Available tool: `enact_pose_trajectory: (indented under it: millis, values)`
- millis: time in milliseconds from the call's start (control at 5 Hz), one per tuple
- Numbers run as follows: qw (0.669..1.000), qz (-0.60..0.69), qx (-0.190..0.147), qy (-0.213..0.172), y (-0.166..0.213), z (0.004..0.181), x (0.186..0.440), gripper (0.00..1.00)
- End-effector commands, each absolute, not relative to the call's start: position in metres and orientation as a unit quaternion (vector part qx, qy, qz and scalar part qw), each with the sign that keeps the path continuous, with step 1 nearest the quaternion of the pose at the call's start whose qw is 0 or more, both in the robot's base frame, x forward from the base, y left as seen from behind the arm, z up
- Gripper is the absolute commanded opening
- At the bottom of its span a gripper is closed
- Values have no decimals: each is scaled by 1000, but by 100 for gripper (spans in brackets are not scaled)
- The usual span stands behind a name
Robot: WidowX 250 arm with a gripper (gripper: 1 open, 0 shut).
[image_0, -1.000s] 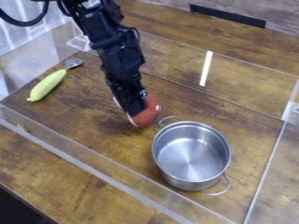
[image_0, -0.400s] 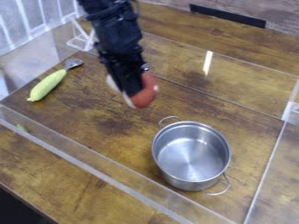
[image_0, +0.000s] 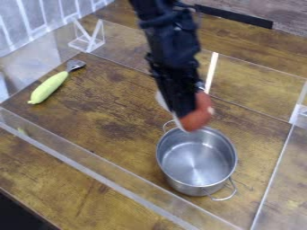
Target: Put the mushroom in the silver pot
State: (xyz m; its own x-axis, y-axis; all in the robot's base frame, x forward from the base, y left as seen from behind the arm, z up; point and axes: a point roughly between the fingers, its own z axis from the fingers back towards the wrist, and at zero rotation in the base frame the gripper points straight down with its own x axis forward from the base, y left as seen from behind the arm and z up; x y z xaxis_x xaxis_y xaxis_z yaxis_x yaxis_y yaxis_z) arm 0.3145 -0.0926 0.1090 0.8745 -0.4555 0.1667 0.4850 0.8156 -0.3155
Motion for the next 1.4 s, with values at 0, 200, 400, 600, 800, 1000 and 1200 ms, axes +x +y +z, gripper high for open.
enact_pose_trajectory:
  millis: [0,200,400,600,800,1000,1200]
  values:
    - [947,-256,-181,-73,-119,129,303,0]
    - [947,-256,-186,-57,-135,125,295,0]
    - [945,-266,-184,-42,-115,121,298,100]
    - [941,-283,-181,-29,-85,117,306,0]
    - [945,-268,-186,-29,-82,114,305,100]
    - [949,-250,-191,-26,-82,113,299,100]
    - [949,-252,-189,-24,-75,115,296,100]
